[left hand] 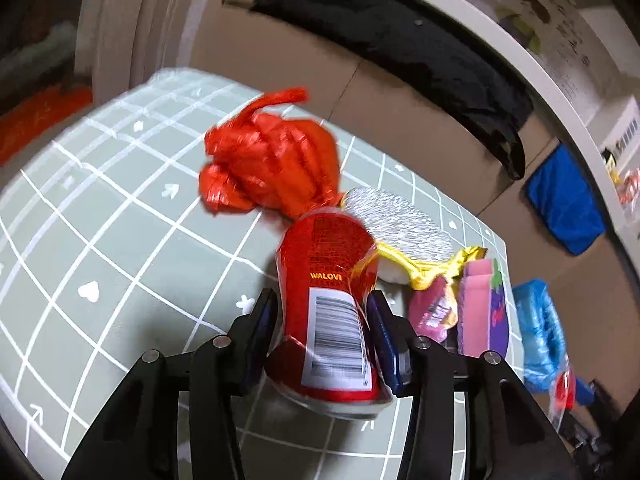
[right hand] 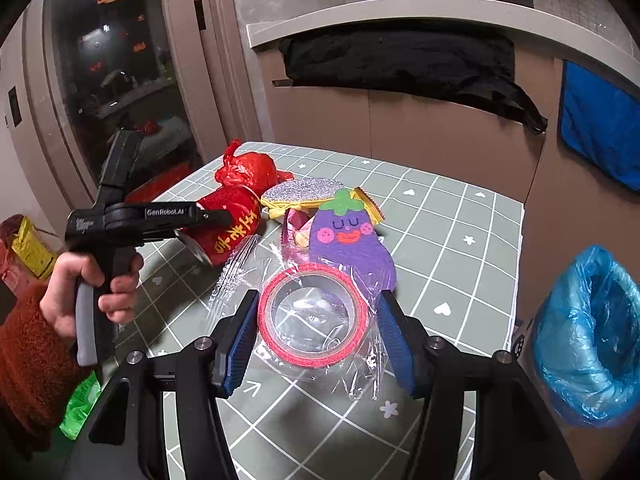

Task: Collect trash
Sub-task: 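Lift the tape roll and red can and carry both over the blue bin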

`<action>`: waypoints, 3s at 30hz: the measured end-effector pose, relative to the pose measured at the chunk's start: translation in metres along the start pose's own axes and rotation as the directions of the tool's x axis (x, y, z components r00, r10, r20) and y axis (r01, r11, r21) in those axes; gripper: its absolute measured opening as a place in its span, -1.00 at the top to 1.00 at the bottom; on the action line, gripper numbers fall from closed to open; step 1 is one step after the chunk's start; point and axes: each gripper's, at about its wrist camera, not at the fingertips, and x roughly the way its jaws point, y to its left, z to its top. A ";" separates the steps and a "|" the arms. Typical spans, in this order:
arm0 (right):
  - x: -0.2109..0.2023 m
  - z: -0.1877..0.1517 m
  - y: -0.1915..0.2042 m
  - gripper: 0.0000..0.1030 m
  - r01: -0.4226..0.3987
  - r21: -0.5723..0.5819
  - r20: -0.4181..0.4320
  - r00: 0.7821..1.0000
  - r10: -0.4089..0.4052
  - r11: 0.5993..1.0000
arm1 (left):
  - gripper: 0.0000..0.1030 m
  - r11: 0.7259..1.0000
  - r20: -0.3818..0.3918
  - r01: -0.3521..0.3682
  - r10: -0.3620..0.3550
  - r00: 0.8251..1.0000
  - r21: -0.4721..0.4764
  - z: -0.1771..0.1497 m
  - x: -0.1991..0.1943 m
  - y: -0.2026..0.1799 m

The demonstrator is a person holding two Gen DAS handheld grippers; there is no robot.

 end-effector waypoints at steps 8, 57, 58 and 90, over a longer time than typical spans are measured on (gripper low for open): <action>-0.008 -0.004 -0.014 -0.07 0.017 0.031 0.014 1.000 -0.017 0.999 | 0.12 0.993 0.113 -0.060 0.048 0.992 0.102 -0.011 -0.035 -0.039; -0.019 -0.015 -0.018 -0.07 0.014 0.041 0.026 1.000 -0.015 0.999 | 0.21 0.977 0.043 0.048 -0.058 0.997 0.207 -0.066 -0.085 -0.076; -0.019 -0.014 -0.018 -0.07 0.015 0.039 0.030 0.999 -0.016 0.999 | 0.21 0.977 0.048 0.050 -0.061 0.997 0.209 -0.066 -0.087 -0.077; -0.186 -0.018 -0.259 -0.07 0.385 0.384 0.264 0.825 -0.500 0.839 | 0.20 0.788 0.113 0.220 -0.343 0.933 0.575 -0.050 0.003 -0.397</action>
